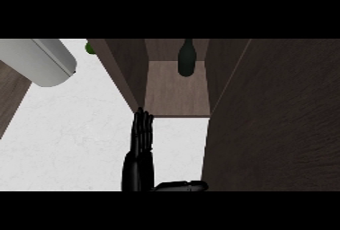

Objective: Pick up the wine, place it into the cabinet and close the cabinet

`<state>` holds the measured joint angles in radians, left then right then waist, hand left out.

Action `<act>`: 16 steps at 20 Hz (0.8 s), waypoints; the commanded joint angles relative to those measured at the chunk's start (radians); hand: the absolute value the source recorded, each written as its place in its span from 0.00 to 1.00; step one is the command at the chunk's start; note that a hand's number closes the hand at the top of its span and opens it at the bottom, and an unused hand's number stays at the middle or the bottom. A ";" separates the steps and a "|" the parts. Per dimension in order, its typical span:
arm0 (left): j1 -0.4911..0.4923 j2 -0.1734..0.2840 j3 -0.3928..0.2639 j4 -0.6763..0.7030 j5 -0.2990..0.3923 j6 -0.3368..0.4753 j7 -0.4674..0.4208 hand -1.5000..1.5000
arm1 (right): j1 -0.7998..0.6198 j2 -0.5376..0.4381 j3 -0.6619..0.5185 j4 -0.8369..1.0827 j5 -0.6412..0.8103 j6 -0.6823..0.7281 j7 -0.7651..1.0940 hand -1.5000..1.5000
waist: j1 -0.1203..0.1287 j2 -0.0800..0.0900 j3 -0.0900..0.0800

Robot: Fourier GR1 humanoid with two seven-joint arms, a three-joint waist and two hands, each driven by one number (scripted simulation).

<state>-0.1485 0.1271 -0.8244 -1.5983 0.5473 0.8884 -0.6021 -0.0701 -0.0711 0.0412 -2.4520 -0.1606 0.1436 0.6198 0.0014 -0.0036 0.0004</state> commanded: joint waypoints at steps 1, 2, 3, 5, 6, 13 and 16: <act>0.095 0.054 -0.069 -0.196 -0.064 0.077 0.035 0.00 | 0.070 0.022 0.029 -0.087 -0.043 0.007 0.004 0.00 | 0.001 -0.001 0.000; 0.095 0.097 -0.001 -0.179 -0.035 -0.018 0.033 0.00 | 0.058 -0.009 -0.014 -0.107 -0.092 0.021 0.031 0.00 | -0.002 0.001 0.000; 0.159 0.058 -0.073 -0.137 -0.062 -0.021 -0.037 0.00 | 0.023 -0.037 -0.057 -0.085 -0.159 0.032 0.065 0.00 | -0.001 0.001 0.000; 0.132 0.116 -0.042 -0.183 -0.053 -0.031 0.024 0.00 | 0.088 0.011 0.049 -0.116 -0.117 0.043 0.050 0.00 | -0.004 0.000 0.000; 0.174 0.195 -0.003 -0.238 -0.030 -0.107 -0.008 0.00 | 0.088 -0.002 -0.011 -0.085 -0.151 0.055 0.021 0.00 | -0.002 0.001 0.000; 0.293 0.337 -0.021 -0.397 -0.023 -0.187 0.002 0.00 | 0.042 -0.013 0.068 -0.074 -0.127 0.092 0.083 1.00 | 0.002 0.001 -0.001; 0.323 0.337 0.017 -0.356 -0.015 -0.245 -0.037 0.00 | 0.085 0.004 0.158 -0.100 -0.022 0.105 0.066 1.00 | -0.001 0.001 -0.001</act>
<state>0.1211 0.4222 -0.8386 -1.9431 0.5173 0.7172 -0.6056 -0.0345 -0.0796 0.1255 -2.4273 -0.1842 0.2447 0.6477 0.0008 -0.0028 0.0000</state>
